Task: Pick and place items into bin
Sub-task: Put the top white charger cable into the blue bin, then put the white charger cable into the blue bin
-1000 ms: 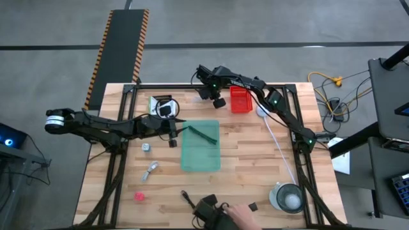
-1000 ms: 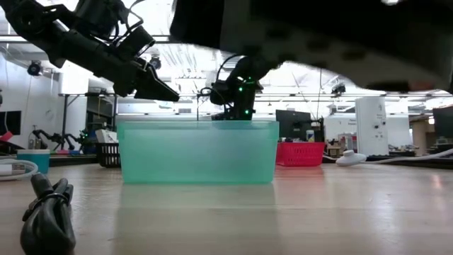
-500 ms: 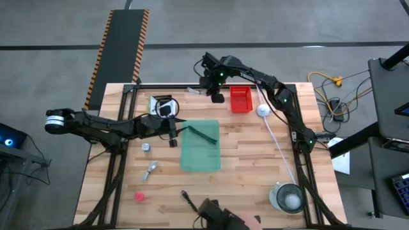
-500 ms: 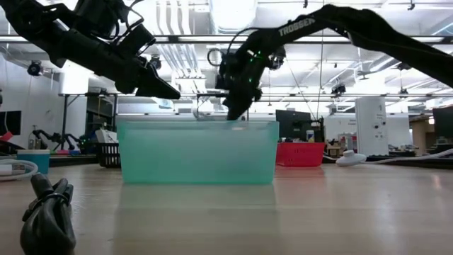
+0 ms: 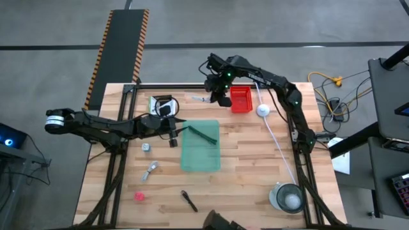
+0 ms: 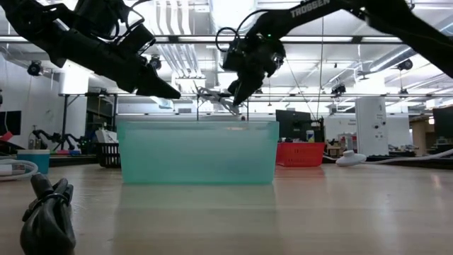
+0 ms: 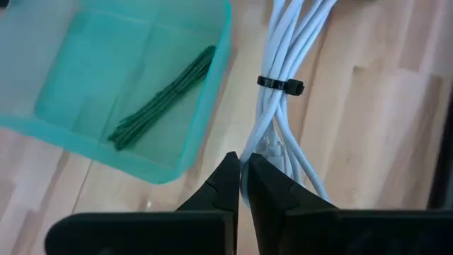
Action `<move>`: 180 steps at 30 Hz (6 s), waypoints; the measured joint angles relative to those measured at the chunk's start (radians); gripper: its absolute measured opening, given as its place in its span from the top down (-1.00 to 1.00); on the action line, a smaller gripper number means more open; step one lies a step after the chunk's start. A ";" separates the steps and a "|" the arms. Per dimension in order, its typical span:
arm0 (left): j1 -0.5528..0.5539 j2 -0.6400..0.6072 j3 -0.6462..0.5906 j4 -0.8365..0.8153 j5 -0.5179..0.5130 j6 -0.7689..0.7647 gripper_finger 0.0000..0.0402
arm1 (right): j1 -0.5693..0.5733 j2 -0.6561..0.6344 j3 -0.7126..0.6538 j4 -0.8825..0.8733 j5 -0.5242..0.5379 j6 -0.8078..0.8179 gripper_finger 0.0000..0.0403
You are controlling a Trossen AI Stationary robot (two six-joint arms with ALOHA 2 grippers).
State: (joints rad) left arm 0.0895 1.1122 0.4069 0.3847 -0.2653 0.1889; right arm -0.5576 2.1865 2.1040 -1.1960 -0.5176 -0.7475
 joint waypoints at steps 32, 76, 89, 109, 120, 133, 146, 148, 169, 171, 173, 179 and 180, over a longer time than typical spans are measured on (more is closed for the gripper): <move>0.000 0.000 0.001 0.079 0.010 -0.001 0.37 | 0.281 -0.614 -1.377 1.789 0.353 0.568 0.96; 0.000 0.406 0.028 0.850 0.187 0.078 -0.14 | 0.357 -0.511 -1.523 2.130 0.270 0.407 0.96; 0.002 0.523 0.134 0.849 0.271 0.026 -0.15 | 0.369 -0.511 -1.523 2.089 0.205 0.335 0.96; 0.001 0.529 0.141 0.832 0.321 0.027 0.93 | 0.368 -0.511 -1.523 2.085 0.203 0.376 0.83; 0.002 0.527 0.135 0.821 0.317 0.036 0.98 | 0.370 -0.511 -1.522 2.014 0.203 0.380 0.40; 0.002 0.374 0.128 0.497 0.317 0.037 0.98 | 0.370 -0.511 -1.522 2.004 0.206 0.414 0.19; 0.001 0.293 0.130 0.114 0.366 0.085 0.98 | 0.370 -0.511 -1.523 1.996 0.263 0.425 0.28; 0.001 0.293 0.129 0.073 0.384 0.092 0.98 | 0.370 -0.511 -1.523 1.995 0.264 0.425 0.29; 0.002 0.293 0.127 -0.036 0.384 0.165 0.72 | 0.370 -0.511 -1.523 1.993 0.266 0.422 0.32; 0.002 0.293 0.127 -0.036 0.383 0.165 0.63 | 0.370 -0.511 -1.523 1.993 0.266 0.422 0.31; 0.001 0.294 0.127 -0.036 0.384 0.165 0.54 | 0.370 -0.511 -1.523 1.993 0.266 0.422 0.30; 0.000 0.294 0.127 -0.035 0.388 0.164 0.32 | 0.370 -0.511 -1.523 1.993 0.266 0.422 0.32; 0.000 0.294 0.127 -0.035 0.389 0.164 0.30 | 0.370 -0.511 -1.523 1.993 0.266 0.422 0.33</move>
State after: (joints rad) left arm 0.0895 1.4063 0.5339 0.3498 0.1232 0.3531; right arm -0.1879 1.6752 0.5812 0.7967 -0.2520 -0.3253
